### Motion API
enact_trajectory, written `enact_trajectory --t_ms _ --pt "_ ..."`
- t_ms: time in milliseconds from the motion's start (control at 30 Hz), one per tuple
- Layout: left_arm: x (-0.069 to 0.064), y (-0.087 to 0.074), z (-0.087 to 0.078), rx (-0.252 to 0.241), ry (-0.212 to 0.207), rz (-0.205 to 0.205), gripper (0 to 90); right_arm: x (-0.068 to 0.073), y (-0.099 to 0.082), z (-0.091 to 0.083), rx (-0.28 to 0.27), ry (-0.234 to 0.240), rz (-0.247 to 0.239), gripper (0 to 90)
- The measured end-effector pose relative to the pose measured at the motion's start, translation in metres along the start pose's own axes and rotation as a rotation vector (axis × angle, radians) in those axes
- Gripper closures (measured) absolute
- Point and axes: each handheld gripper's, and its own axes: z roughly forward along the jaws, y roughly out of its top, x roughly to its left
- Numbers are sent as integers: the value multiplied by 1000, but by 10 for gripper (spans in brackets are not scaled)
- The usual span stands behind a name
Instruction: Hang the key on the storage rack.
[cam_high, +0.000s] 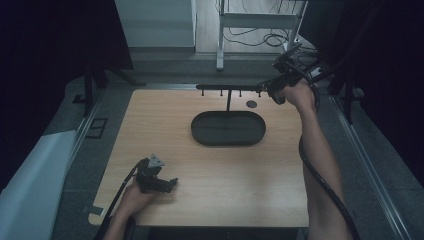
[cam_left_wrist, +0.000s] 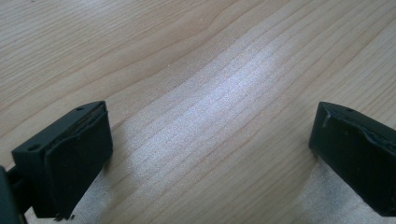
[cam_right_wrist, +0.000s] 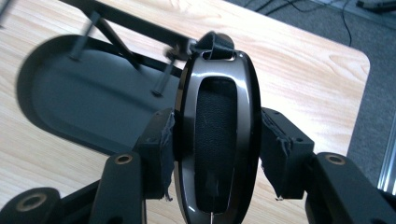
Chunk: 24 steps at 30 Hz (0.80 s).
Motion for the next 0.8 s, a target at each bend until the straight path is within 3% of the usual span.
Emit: enact_trajectory --t_ms 100,167,200,233,267,300,333,400,600,800 --pt "0 0 0 -3 2 -1 0 -6 -5 7 13 -7 11 490" --pt "-6 0 0 -1 46 -46 0 -9 -13 21 40 -20 10 491" --pt "-6 0 0 -1 46 -46 0 -9 -13 21 40 -20 10 491" --pt "-12 2 -1 31 81 -90 0 -11 -18 33 58 -25 16 491" --pt "-12 2 -1 31 81 -90 0 -11 -18 33 58 -25 16 491" --pt "-14 4 -1 39 85 -99 0 -11 -22 46 78 -26 15 491" --pt "-16 4 0 33 80 -92 0 -11 -22 46 78 -26 15 491" --pt "-17 1 0 6 35 -38 19 -5 -26 63 86 5 14 491" --pt "-17 0 0 -8 33 -36 6 10 -29 90 72 41 6 490" --pt "-17 0 0 -6 32 -32 5 18 -29 98 56 30 -9 489"
